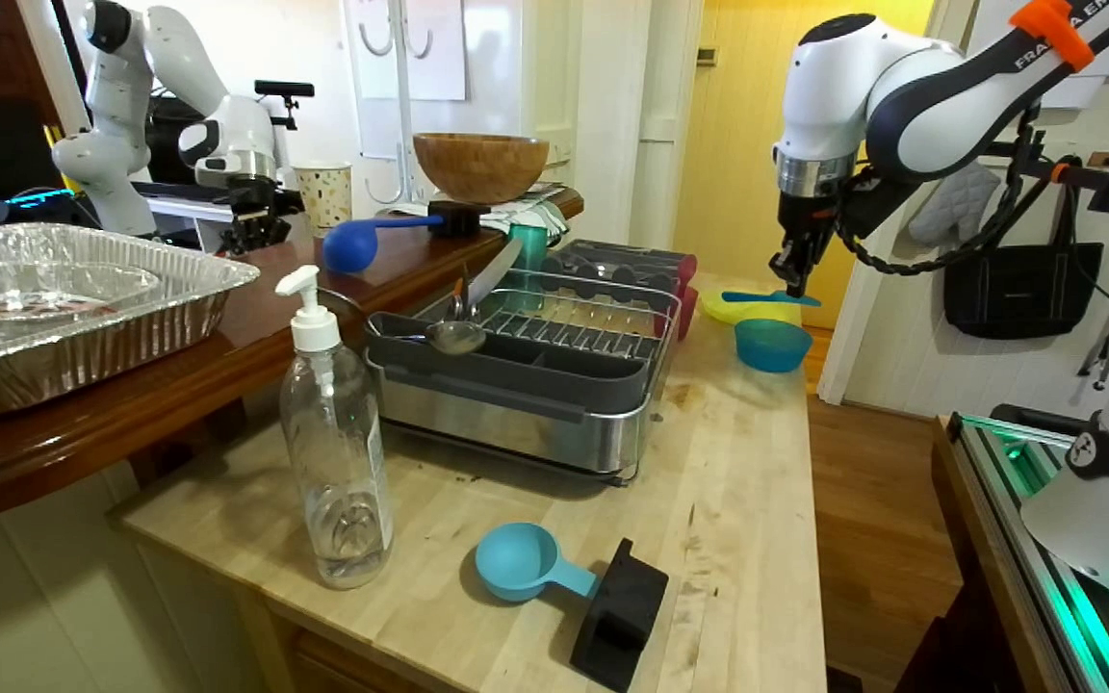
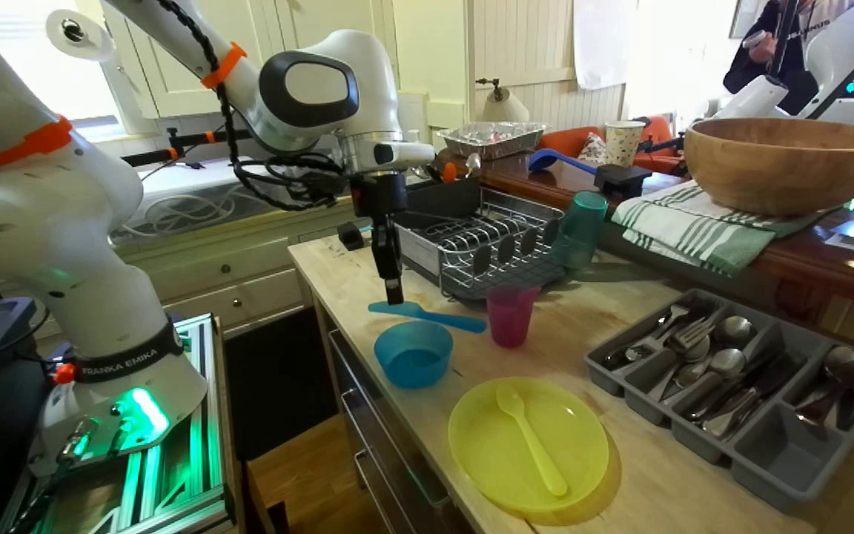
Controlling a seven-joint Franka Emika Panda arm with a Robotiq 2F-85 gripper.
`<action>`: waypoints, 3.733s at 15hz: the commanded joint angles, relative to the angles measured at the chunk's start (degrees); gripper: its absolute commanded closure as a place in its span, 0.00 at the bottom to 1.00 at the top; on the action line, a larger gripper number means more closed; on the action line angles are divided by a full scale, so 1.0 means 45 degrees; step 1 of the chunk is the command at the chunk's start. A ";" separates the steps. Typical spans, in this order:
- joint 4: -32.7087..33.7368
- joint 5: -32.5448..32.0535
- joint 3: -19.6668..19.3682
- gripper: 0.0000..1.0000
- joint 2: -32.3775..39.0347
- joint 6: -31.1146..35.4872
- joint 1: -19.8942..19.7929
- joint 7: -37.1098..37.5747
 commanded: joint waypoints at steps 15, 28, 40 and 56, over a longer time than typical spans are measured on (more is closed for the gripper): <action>0.0411 -0.1708 0.0526 0.99 0.1355 -0.1394 0.0713 0.0738; 0.0730 -0.3221 0.0512 0.99 0.1820 -0.2780 0.1727 0.1658; 0.1165 -0.4732 0.0566 0.99 0.2720 -0.3975 0.2768 0.2593; 0.1385 -0.4896 0.0792 0.99 0.3251 -0.6325 0.3709 0.3702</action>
